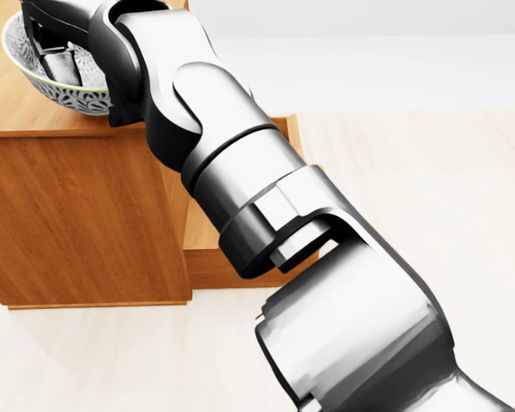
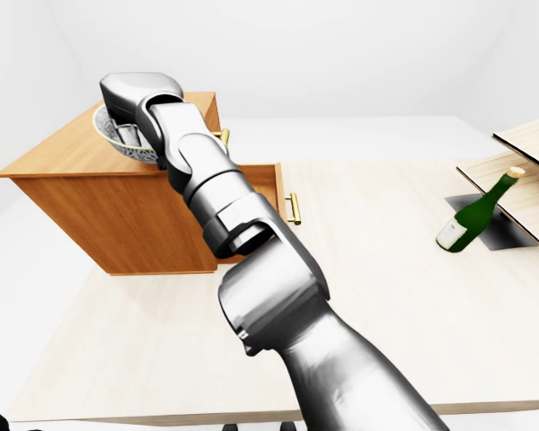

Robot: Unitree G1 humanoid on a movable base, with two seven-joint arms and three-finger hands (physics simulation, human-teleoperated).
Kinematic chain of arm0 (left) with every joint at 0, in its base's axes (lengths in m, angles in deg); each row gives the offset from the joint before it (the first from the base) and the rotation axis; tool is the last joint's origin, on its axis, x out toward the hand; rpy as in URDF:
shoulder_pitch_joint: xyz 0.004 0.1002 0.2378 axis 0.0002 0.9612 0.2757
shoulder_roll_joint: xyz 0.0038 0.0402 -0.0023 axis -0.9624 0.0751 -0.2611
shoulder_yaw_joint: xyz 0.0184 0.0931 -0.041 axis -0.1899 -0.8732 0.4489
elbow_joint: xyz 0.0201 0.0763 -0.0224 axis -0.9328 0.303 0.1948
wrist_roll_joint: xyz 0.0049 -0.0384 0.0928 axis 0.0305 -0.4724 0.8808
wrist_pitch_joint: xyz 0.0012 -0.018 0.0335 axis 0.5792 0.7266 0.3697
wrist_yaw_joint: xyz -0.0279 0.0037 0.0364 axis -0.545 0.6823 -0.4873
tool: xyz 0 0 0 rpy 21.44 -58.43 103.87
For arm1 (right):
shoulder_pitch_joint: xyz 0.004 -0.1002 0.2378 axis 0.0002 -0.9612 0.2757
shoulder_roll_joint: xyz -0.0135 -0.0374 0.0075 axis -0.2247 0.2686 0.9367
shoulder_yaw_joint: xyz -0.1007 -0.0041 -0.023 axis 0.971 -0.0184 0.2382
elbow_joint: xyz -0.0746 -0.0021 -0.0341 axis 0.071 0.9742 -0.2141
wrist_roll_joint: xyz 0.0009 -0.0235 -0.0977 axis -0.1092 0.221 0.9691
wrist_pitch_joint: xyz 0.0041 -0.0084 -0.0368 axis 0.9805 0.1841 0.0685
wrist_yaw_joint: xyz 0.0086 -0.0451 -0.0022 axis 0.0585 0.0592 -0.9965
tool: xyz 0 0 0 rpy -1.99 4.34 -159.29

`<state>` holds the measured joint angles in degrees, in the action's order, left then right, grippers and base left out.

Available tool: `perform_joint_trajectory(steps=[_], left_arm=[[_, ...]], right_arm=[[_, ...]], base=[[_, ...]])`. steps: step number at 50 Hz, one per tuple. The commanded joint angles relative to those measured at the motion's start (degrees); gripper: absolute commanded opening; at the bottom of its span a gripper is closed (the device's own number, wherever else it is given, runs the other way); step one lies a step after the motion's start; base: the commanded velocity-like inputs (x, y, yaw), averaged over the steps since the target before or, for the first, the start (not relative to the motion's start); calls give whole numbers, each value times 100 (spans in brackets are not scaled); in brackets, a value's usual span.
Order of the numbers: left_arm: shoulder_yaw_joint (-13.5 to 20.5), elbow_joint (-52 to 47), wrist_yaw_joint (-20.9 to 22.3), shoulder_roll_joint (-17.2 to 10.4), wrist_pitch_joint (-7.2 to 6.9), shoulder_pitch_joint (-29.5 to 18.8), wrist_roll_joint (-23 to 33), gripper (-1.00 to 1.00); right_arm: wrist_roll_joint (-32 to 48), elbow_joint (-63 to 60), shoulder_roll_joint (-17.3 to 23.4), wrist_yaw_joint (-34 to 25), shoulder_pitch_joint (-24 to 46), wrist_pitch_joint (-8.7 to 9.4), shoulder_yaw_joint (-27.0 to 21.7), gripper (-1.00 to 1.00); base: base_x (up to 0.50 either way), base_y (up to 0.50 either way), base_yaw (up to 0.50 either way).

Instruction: Put the bowl on top of the cabinet.

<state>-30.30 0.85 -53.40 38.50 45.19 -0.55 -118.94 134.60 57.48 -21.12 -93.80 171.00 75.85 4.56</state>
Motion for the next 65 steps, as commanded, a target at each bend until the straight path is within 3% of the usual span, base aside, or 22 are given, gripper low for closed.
perform_joint_trajectory(steps=[1,12,14,16,37,54,65], left_arm=[[24,4,-42,-41,0,-14,-68,100],[23,-10,-74,-60,0,-3,-107,100],[13,-13,-71,-59,0,5,-106,100],[14,-14,-69,-63,0,7,-111,100],[-31,25,-44,-60,0,15,-44,100],[-21,-16,5,-17,0,15,21,100],[-146,-9,86,52,0,70,205,100]], right_arm=[[191,203,63,375,84,-173,-84,-100],[198,223,38,491,39,-200,-83,-100],[231,224,39,531,13,-278,-50,-100],[249,239,37,569,8,-310,-48,100],[136,123,146,382,303,-324,-145,100],[-501,-419,335,-272,1221,71,-359,100],[-875,-539,676,-464,1537,193,-432,100]], base=[[0,0,0],[0,0,0],[0,0,0],[0,0,0],[0,0,0],[0,0,0],[0,0,0]])
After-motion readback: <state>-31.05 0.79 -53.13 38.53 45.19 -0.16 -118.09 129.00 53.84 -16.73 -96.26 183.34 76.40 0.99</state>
